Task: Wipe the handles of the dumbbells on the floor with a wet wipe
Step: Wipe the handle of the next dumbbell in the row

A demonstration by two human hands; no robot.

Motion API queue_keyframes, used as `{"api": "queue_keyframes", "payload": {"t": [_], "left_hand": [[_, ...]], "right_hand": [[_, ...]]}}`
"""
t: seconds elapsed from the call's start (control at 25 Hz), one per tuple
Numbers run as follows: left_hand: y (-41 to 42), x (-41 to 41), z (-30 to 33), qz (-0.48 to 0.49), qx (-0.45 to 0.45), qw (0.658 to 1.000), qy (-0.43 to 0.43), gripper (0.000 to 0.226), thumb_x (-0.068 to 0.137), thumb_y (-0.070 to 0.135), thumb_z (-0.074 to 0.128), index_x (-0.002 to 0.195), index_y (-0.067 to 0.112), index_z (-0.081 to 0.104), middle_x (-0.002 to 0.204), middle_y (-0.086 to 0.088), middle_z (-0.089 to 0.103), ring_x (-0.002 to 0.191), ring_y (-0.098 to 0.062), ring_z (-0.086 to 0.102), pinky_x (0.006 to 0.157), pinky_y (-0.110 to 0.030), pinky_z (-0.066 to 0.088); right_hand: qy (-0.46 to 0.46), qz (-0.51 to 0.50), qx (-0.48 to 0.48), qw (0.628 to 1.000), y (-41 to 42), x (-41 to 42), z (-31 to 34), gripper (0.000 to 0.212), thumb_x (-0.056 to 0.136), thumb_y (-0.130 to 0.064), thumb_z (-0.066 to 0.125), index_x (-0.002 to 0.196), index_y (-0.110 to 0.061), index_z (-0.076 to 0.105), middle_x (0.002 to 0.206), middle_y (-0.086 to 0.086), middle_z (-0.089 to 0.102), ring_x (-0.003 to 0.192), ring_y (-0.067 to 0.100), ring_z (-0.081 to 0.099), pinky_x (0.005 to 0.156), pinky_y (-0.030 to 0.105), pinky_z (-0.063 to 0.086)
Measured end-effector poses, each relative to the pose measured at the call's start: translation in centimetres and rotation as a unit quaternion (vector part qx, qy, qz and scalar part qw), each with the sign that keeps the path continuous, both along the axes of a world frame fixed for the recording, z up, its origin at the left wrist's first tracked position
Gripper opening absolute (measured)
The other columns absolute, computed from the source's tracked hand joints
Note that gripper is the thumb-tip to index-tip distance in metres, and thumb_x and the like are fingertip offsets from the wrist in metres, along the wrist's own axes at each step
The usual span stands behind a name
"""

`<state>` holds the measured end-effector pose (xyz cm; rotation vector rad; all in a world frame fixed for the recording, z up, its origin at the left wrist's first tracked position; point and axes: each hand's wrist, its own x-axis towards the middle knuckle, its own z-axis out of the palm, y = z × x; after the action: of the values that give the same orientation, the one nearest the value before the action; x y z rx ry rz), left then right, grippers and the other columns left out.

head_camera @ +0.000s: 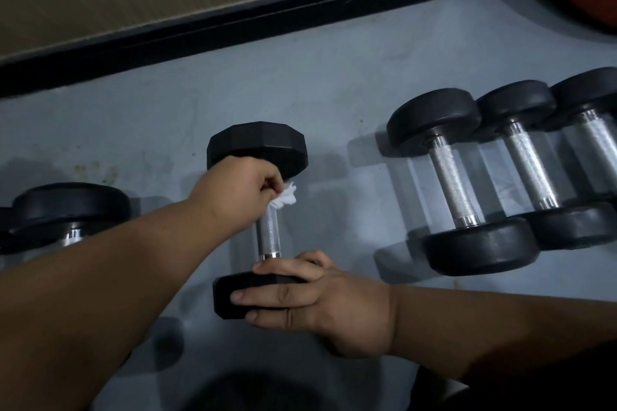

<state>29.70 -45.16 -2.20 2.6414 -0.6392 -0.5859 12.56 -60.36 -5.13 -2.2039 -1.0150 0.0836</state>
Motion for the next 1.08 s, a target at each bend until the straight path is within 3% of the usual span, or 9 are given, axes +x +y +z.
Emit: {"api": "queue_keyframes", "payload": {"t": [0.16,0.36,0.56,0.8,1.08], "left_hand": [[0.0,1.0,-0.7,0.022,-0.002,0.999,-0.047,0.016,0.082,0.022,0.068,0.085,0.037,0.073,0.087,0.016,0.073,0.085,-0.01,0.068,0.077,-0.035,0.057],[0.7,0.9,-0.7,0.038,-0.036,0.998,0.026,0.019,0.079,0.017,0.071,0.079,0.036,0.074,0.087,0.02,0.074,0.086,0.0,0.068,0.083,-0.031,0.057],[2.0,-1.5,1.0,-0.006,-0.02,0.997,0.076,0.018,0.081,0.018,0.073,0.078,0.036,0.075,0.088,0.019,0.074,0.088,0.005,0.067,0.087,-0.026,0.055],[3.4,-3.6,1.5,-0.071,-0.009,0.98,0.188,0.017,0.08,0.016,0.074,0.082,0.033,0.078,0.084,0.028,0.072,0.085,0.014,0.065,0.085,-0.021,0.054],[4.8,-3.4,2.0,-0.065,-0.041,0.974,0.215,0.019,0.08,0.012,0.077,0.083,0.031,0.079,0.087,0.026,0.073,0.088,0.014,0.065,0.087,-0.018,0.053]], "right_hand": [[-0.013,-0.012,-0.007,1.0,0.1,0.0,-0.1,0.049,0.096,-0.004,0.057,0.142,-0.02,0.058,0.158,-0.008,0.042,0.152,0.024,0.023,0.098,0.05,0.039],[-0.01,-0.013,-0.003,1.0,0.3,0.0,0.0,0.05,0.094,-0.004,0.061,0.141,-0.019,0.059,0.157,-0.008,0.043,0.151,0.026,0.026,0.093,0.052,0.041],[-0.017,-0.02,-0.008,1.0,0.8,0.1,0.2,0.049,0.094,-0.009,0.065,0.141,-0.022,0.059,0.158,-0.012,0.041,0.151,0.024,0.026,0.091,0.051,0.042],[-0.025,-0.014,-0.03,0.999,1.8,0.4,0.6,0.052,0.093,-0.013,0.064,0.143,-0.025,0.057,0.158,-0.014,0.039,0.152,0.024,0.023,0.098,0.051,0.041],[-0.06,-0.011,-0.061,0.996,4.0,0.8,0.9,0.041,0.102,-0.019,0.056,0.142,-0.027,0.056,0.156,-0.015,0.041,0.15,0.026,0.027,0.103,0.049,0.035]]}}
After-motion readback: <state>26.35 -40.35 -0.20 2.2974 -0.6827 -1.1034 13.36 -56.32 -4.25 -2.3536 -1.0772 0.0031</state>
